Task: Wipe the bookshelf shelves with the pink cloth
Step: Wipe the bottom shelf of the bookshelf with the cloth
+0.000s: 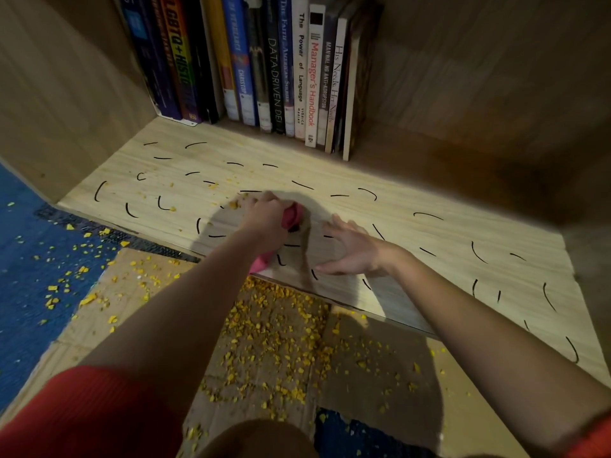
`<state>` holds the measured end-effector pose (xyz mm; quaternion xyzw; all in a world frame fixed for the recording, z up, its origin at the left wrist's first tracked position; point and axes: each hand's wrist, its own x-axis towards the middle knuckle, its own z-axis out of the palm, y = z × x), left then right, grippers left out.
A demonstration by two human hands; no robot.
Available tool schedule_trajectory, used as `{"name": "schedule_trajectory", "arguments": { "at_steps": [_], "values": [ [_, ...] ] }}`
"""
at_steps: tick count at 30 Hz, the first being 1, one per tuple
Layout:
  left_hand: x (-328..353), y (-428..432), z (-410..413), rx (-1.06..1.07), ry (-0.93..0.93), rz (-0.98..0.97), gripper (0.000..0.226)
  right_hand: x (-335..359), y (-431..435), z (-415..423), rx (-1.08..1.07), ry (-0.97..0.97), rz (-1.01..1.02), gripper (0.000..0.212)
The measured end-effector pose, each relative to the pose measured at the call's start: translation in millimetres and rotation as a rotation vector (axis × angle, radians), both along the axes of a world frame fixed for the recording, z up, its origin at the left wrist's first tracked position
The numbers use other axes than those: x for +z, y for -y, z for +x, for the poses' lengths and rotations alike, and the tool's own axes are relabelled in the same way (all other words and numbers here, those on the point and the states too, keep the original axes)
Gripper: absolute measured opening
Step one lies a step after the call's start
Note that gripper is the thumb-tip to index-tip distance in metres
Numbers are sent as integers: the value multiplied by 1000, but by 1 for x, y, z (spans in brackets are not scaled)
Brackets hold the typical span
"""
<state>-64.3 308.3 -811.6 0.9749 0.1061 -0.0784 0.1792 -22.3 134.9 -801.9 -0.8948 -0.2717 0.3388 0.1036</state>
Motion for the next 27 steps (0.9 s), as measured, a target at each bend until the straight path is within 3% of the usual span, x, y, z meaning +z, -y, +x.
{"name": "schedule_trajectory", "arguments": {
  "at_steps": [4, 9, 16, 20, 24, 27],
  "values": [
    [15, 0, -15, -120, 76, -130, 37, -8, 0, 0, -21, 37, 60, 83],
    [17, -44, 14, 135, 285, -175, 43, -10, -2, 0, -31, 141, 130, 70],
    [-4, -9, 47, -90, -15, -87, 47, -9, 6, 9, 46, 101, 74, 74],
    [4, -5, 27, -258, -18, -88, 47, -9, 10, 12, 47, 93, 60, 76],
    [5, -17, -10, -337, -124, -177, 45, -1, 15, 11, -104, 5, 202, 67],
    [9, -18, -18, -302, -31, -213, 47, 3, 23, -2, -205, 68, 257, 61]
  ]
}}
